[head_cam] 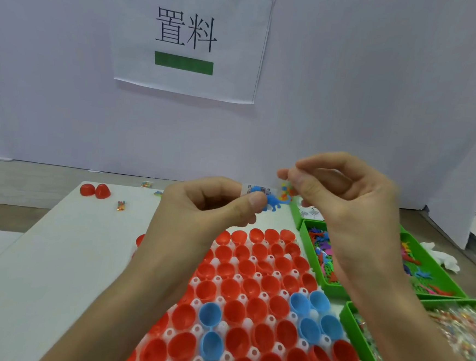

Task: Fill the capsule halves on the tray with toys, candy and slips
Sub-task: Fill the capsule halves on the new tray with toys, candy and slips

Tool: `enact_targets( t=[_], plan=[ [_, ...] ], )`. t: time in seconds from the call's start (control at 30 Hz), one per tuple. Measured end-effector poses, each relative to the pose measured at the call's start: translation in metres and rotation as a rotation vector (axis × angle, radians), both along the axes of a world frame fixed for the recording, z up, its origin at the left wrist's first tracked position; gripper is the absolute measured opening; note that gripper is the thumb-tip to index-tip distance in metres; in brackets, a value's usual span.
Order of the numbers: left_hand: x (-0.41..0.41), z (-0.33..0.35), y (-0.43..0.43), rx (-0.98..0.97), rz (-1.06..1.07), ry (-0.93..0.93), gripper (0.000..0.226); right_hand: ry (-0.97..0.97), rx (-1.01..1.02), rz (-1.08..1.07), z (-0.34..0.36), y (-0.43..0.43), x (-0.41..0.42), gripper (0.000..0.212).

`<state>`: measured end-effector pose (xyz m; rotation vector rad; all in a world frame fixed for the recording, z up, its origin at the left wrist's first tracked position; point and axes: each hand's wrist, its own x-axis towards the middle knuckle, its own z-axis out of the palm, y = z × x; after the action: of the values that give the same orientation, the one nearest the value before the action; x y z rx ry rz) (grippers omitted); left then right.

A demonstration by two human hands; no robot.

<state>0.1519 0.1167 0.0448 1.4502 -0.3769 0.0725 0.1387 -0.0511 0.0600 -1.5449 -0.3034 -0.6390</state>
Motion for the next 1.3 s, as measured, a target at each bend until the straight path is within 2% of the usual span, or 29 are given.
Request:
enact_targets(
  t=[0.1, 0.3, 0.47, 0.57, 0.67, 0.73, 0.87, 1.07, 1.3],
  plan=[
    [-0.001, -0.001, -0.002, 0.008, -0.026, 0.01, 0.031, -0.025, 0.028, -0.005, -0.001, 0.003, -0.001, 0.01],
    [-0.002, -0.004, -0.005, 0.01, -0.026, 0.032, 0.035, -0.003, -0.056, 0.1, 0.0, 0.002, -0.001, 0.016],
    [-0.003, -0.006, -0.008, 0.015, 0.003, 0.035, 0.034, -0.013, -0.093, 0.116, 0.001, -0.001, -0.002, 0.012],
    [-0.002, -0.008, -0.007, 0.01, 0.035, 0.048, 0.033, -0.004, -0.197, 0.129, 0.003, -0.002, -0.003, 0.011],
    [-0.001, -0.01, -0.006, -0.03, 0.006, 0.083, 0.031, 0.007, -0.339, 0.136, 0.004, -0.001, -0.004, 0.028],
    [-0.001, -0.011, -0.007, -0.069, -0.014, 0.116, 0.03, -0.024, -0.371, 0.08, 0.001, 0.001, -0.003, 0.03],
    [-0.002, -0.015, -0.01, -0.148, -0.024, 0.17, 0.028, -0.053, -0.372, -0.002, -0.006, 0.006, -0.002, 0.025],
    [0.002, -0.018, -0.009, -0.244, 0.016, 0.219, 0.033, -0.015, -0.325, 0.002, -0.007, 0.008, -0.002, 0.024],
    [0.003, -0.016, -0.005, -0.042, 0.148, 0.06, 0.023, 0.046, -0.335, -0.01, -0.008, 0.007, -0.002, 0.023]
  ],
)
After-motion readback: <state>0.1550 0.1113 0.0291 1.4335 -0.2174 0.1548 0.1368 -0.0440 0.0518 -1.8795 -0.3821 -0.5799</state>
